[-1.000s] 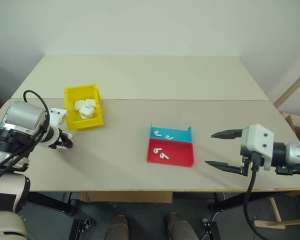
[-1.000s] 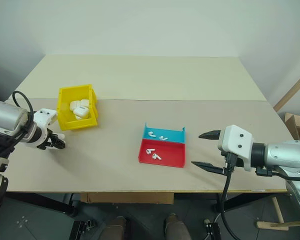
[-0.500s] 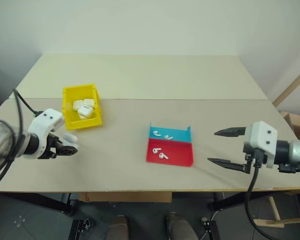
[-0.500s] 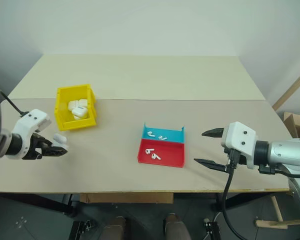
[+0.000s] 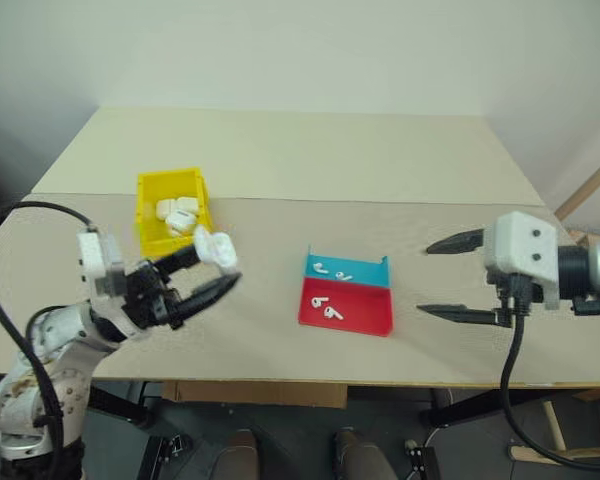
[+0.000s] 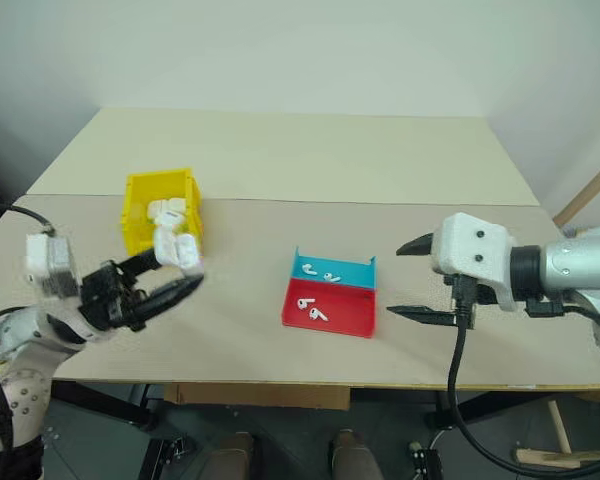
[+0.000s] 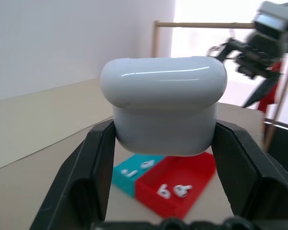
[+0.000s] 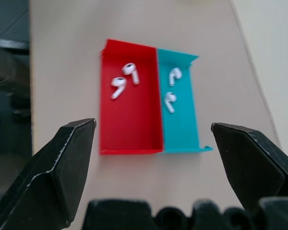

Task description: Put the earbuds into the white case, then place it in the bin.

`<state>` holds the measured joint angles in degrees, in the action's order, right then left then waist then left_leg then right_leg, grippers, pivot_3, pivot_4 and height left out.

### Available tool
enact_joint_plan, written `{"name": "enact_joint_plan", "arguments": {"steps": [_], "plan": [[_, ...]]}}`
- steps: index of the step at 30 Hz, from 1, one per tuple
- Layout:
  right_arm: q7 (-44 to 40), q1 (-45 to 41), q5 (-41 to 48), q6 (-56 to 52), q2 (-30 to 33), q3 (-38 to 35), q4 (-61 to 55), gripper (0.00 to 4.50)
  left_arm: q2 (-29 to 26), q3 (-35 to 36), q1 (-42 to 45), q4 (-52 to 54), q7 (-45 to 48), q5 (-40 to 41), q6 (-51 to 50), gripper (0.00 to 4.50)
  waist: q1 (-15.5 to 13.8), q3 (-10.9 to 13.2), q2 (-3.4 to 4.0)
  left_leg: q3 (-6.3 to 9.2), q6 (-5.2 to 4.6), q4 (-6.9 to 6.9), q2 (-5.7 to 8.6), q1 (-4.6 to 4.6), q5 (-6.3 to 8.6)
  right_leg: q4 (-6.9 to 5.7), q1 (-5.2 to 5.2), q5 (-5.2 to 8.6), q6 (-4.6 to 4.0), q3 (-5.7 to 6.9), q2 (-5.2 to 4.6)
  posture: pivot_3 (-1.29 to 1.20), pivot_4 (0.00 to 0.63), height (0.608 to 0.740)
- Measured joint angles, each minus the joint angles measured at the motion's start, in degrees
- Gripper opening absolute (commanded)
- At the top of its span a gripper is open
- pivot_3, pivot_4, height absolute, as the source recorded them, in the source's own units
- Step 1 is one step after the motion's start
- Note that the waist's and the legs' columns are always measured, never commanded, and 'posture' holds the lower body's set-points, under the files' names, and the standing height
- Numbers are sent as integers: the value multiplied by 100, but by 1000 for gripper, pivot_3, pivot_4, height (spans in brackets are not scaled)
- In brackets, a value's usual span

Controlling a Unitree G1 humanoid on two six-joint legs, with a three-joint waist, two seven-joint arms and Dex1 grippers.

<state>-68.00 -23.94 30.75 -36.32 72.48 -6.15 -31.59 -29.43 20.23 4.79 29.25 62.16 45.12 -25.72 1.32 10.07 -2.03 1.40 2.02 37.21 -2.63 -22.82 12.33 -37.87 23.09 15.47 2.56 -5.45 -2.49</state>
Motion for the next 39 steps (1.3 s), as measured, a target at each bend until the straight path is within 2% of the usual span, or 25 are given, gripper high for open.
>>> {"name": "enact_joint_plan", "arguments": {"steps": [5,7,13,19,22,26,32,35,37,39], "plan": [[-217,-1578,57,-1299,85,1376,-226,4500,133,-582,141,-537,604,-460,1009,2748,31,-7,11,0,0,3,-1,2,-1,2,0,0,-1,0,3,0,150,740],[-287,-2283,-66,-1921,-87,2100,-361,4500,124,-778,209,-869,891,-631,1369,2748,48,-8,12,2,0,3,-2,-7,0,4,6,0,-2,2,4,0,150,740],[198,-3588,-341,-3464,-1493,3697,-331,4500,65,-889,321,-1414,1269,-862,2165,2748,115,-8,13,8,-5,3,-3,-20,3,-2,21,0,-2,8,3,0,150,740],[745,-4246,-738,-3962,-2502,4790,186,4500,-4,-831,-49,-1823,1466,-1087,2859,2748,121,-10,15,10,-5,4,-4,-26,3,-10,31,0,-3,10,3,0,150,740],[848,-4388,-884,-3959,-2677,5145,455,4500,-35,-813,-244,-1929,1621,-1147,3192,2748,102,-10,16,12,-5,4,-3,-31,3,-7,32,0,-4,15,1,0,150,740],[929,-4506,-1158,-3839,-2853,5487,907,3638,-54,-793,-442,-1954,1658,-1156,3444,2748,114,-10,16,11,-5,5,-4,-31,3,-8,34,0,-4,15,0,0,150,740],[1058,-4509,-1384,-3803,-3169,5688,1391,3638,-135,-784,-658,-1935,1589,-1177,3640,2748,136,-10,17,10,-5,4,-7,-34,3,-13,43,0,-5,14,3,0,150,740],[1067,-4508,-1424,-3798,-3283,5729,1507,3002,-186,-773,-748,-1884,1562,-1174,3717,2748,133,-10,17,11,-5,4,-8,-39,3,-14,49,0,-5,14,3,0,150,740],[1076,-4506,-1430,-3787,-3363,5732,1537,2366,-207,-772,-748,-1853,1491,-1157,3717,2748,133,-10,17,11,-5,4,-8,-39,2,-15,49,0,-5,14,3,0,150,740],[1121,-4496,-1434,-3788,-3459,5732,1600,2366,-249,-773,-747,-1819,1410,-1150,3700,2748,134,-10,17,11,-5,4,-8,-38,2,-14,49,0,-5,14,3,0,150,740]]}}
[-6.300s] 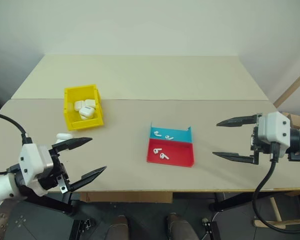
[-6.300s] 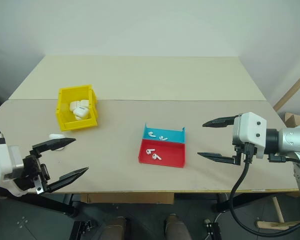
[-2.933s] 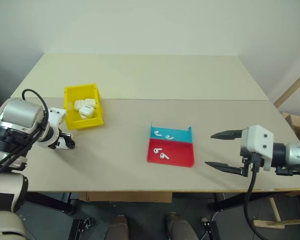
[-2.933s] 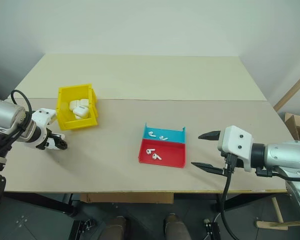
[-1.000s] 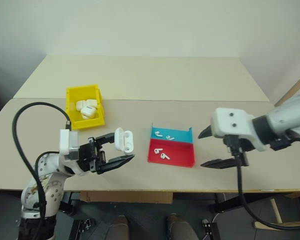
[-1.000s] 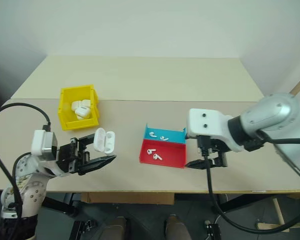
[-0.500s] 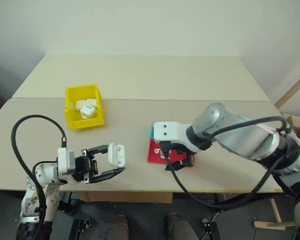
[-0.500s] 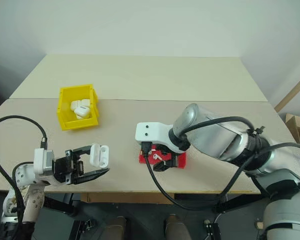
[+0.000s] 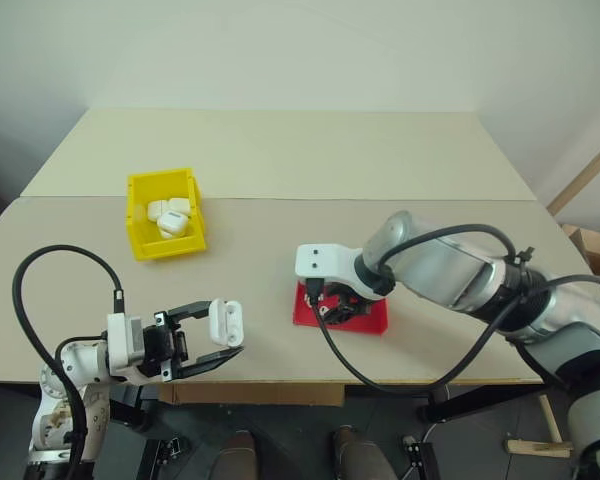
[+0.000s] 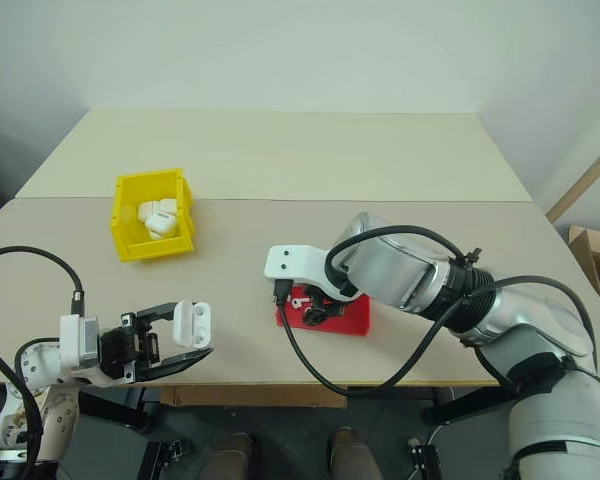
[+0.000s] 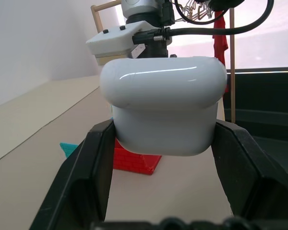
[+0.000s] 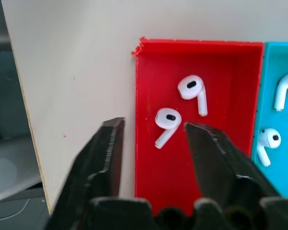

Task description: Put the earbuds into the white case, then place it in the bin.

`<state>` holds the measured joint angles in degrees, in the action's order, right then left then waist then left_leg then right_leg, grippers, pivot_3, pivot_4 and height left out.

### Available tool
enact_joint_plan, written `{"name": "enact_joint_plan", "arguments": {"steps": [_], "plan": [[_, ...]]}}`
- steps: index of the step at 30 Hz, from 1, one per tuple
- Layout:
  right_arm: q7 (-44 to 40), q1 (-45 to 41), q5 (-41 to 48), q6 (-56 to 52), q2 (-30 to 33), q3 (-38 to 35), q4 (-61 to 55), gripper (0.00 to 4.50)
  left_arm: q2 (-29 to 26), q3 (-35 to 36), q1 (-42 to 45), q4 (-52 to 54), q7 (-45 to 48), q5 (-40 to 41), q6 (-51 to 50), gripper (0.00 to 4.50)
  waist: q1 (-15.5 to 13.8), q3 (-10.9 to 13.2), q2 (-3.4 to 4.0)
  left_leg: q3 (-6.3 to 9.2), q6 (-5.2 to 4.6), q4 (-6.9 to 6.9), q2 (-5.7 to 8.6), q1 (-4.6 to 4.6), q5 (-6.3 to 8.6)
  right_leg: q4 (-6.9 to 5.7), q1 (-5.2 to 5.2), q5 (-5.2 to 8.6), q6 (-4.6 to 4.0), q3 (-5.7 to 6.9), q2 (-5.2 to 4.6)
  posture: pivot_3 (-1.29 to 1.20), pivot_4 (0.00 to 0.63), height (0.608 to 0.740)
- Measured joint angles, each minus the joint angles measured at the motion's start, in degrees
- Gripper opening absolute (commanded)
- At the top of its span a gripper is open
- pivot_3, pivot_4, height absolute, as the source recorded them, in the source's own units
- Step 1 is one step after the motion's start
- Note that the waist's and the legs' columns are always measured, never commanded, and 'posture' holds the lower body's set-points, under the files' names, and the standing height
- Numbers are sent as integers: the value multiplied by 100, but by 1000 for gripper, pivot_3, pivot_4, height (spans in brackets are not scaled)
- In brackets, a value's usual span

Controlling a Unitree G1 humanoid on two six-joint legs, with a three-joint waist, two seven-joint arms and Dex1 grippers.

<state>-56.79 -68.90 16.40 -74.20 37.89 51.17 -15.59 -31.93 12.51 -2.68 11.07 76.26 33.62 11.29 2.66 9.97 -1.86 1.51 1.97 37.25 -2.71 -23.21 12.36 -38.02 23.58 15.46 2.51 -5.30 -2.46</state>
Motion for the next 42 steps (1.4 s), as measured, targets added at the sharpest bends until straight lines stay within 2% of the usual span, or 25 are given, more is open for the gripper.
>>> {"name": "enact_joint_plan", "arguments": {"steps": [13,36,38,42], "plan": [[415,198,-172,-89,-325,57,348,2366,-96,-27,16,85,-156,10,-11,2748,2,0,0,-1,0,-1,0,-7,0,1,7,0,0,0,0,0,150,740],[447,261,-217,-91,-505,177,775,2366,-149,-88,31,73,-264,-65,78,2748,7,0,1,-2,0,-3,0,-10,0,1,14,0,0,-1,0,0,150,740],[447,261,-218,-91,-506,176,782,1999,-149,-97,30,71,-264,-74,92,2748,7,0,1,-2,0,-4,0,-11,0,0,15,0,0,-1,0,0,150,740],[456,262,-219,-92,-512,176,792,1999,-149,-110,30,71,-265,-78,94,2748,8,0,1,-2,0,-4,0,-11,0,0,15,0,0,-1,1,0,150,740]]}}
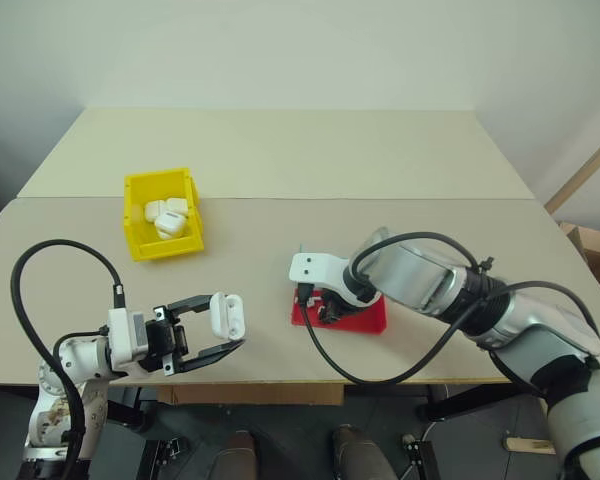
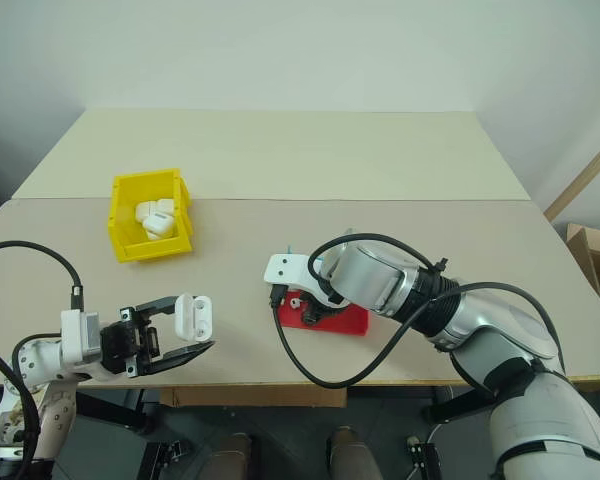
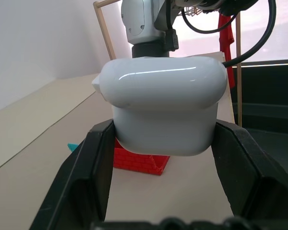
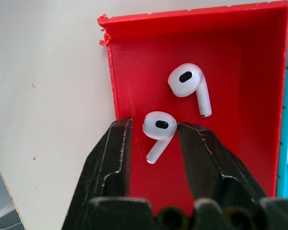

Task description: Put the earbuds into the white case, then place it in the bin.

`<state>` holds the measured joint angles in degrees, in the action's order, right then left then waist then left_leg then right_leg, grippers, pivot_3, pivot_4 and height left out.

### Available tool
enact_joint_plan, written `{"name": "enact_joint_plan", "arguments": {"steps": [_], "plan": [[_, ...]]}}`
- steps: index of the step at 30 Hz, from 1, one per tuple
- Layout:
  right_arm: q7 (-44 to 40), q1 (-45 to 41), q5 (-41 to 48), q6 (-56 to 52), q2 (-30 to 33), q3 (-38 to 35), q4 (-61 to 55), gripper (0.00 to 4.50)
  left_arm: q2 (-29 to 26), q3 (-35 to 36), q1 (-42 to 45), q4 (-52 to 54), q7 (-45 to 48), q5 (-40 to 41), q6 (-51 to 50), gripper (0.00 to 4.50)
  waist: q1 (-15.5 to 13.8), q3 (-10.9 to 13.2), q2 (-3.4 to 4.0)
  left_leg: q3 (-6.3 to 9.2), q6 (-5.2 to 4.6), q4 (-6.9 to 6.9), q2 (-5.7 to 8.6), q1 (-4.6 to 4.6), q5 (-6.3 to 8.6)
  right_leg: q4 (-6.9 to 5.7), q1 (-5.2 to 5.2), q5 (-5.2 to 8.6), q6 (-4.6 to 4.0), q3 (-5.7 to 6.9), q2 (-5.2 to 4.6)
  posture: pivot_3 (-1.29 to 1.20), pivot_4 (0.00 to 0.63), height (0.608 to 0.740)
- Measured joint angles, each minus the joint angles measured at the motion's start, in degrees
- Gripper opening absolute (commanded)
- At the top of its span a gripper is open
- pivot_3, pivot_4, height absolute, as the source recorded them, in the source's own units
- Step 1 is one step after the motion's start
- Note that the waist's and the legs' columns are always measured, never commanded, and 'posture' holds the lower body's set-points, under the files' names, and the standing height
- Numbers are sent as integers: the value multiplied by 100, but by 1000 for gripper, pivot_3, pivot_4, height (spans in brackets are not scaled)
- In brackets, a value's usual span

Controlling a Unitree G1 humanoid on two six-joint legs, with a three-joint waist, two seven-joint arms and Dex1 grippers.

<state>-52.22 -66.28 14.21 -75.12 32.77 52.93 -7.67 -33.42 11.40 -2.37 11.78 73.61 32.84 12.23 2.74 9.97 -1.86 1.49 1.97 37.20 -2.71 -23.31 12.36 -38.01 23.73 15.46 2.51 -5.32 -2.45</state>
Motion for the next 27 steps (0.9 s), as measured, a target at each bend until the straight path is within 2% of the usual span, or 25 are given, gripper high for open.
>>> {"name": "enact_joint_plan", "arguments": {"steps": [14,17,19,27], "plan": [[29,-2,-112,25,-87,1,155,1999,4,-13,0,-5,-49,-120,19,2748,1,0,0,-1,0,-1,0,0,0,0,1,0,0,0,0,0,150,740],[17,-2,-178,43,-87,4,172,1359,9,-13,0,-5,-63,-123,24,2748,1,0,0,-1,0,-1,0,0,0,0,1,0,0,0,0,0,150,740],[-2,-2,-189,77,-87,3,177,737,9,-13,0,-5,-87,-125,26,2748,1,0,0,-1,0,-1,0,0,0,1,1,0,0,0,0,0,150,740],[-34,-2,-196,82,-87,3,174,683,9,-14,-1,-5,-117,-126,27,2748,1,0,0,-1,0,-3,0,0,0,1,1,0,0,0,0,0,150,740]]}}
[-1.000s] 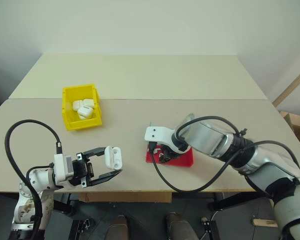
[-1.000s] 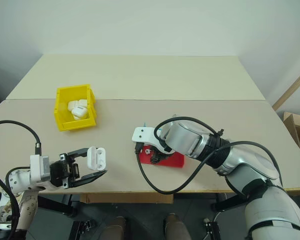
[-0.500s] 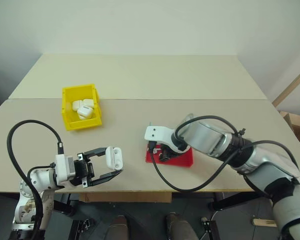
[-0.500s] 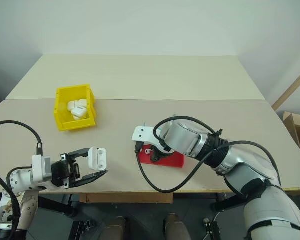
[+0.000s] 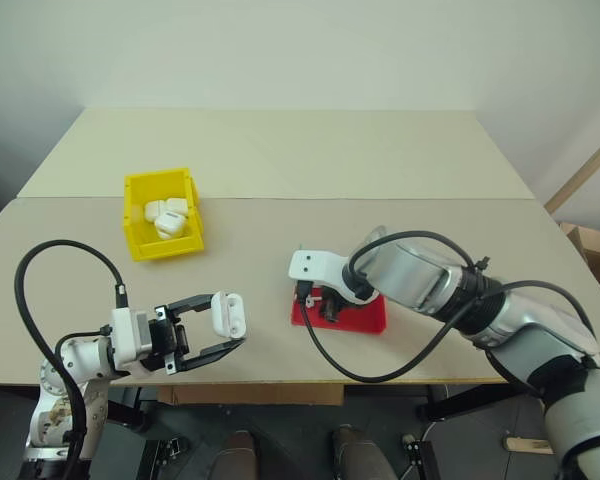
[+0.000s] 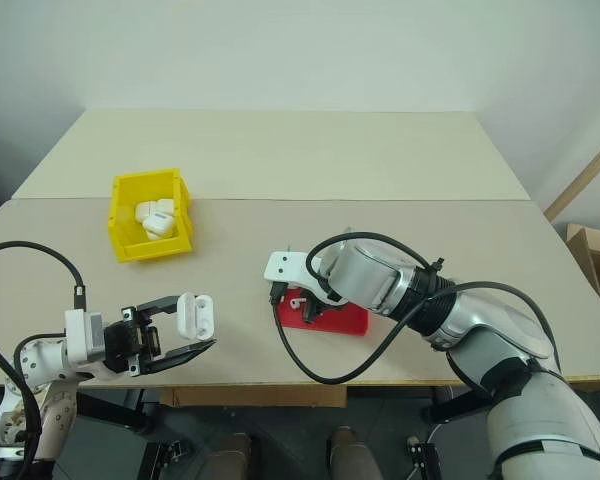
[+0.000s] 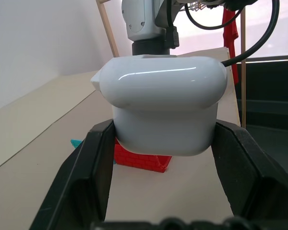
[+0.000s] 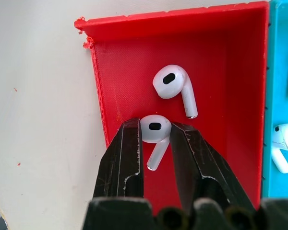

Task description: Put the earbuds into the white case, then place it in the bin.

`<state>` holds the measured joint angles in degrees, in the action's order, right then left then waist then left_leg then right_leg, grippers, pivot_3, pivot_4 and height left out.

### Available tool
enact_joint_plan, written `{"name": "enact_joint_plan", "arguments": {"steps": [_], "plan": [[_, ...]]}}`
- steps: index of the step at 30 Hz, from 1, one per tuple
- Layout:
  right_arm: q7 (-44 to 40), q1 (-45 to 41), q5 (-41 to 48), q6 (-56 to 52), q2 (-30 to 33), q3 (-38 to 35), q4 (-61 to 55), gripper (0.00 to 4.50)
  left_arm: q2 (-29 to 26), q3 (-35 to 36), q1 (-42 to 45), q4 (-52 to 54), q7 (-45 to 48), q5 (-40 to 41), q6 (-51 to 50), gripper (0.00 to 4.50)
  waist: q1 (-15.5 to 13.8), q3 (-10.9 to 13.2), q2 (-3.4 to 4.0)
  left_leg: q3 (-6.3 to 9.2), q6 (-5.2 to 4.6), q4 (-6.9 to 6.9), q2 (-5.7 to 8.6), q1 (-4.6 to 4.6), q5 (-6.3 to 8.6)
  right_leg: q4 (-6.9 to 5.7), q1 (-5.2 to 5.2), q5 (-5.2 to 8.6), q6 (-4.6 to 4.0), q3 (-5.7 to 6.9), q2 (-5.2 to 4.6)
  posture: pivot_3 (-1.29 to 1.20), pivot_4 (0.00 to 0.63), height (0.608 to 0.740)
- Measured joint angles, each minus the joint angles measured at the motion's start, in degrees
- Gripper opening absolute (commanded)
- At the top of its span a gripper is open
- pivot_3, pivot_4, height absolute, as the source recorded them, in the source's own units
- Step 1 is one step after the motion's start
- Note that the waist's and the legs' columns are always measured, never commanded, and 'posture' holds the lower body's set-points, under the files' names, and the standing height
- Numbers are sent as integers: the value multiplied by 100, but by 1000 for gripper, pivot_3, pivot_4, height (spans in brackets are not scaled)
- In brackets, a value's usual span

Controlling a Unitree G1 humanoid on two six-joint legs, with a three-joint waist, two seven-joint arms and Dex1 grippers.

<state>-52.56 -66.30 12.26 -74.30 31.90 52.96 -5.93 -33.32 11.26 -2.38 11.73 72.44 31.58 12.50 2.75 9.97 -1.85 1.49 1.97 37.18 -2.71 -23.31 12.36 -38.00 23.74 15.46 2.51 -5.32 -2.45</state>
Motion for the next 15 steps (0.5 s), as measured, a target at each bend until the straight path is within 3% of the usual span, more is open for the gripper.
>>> {"name": "enact_joint_plan", "arguments": {"steps": [9,15], "plan": [[-90,27,51,-21,152,-129,-295,640,12,-6,18,1,-110,2,-6,2748,-5,0,0,0,0,0,0,-16,0,-2,19,0,0,-1,0,0,150,740],[-86,476,646,-110,520,-2267,-1384,640,81,-23,238,562,-576,415,-453,2748,-53,0,-1,6,0,2,2,-46,0,3,33,-1,0,4,-3,0,150,740]]}}
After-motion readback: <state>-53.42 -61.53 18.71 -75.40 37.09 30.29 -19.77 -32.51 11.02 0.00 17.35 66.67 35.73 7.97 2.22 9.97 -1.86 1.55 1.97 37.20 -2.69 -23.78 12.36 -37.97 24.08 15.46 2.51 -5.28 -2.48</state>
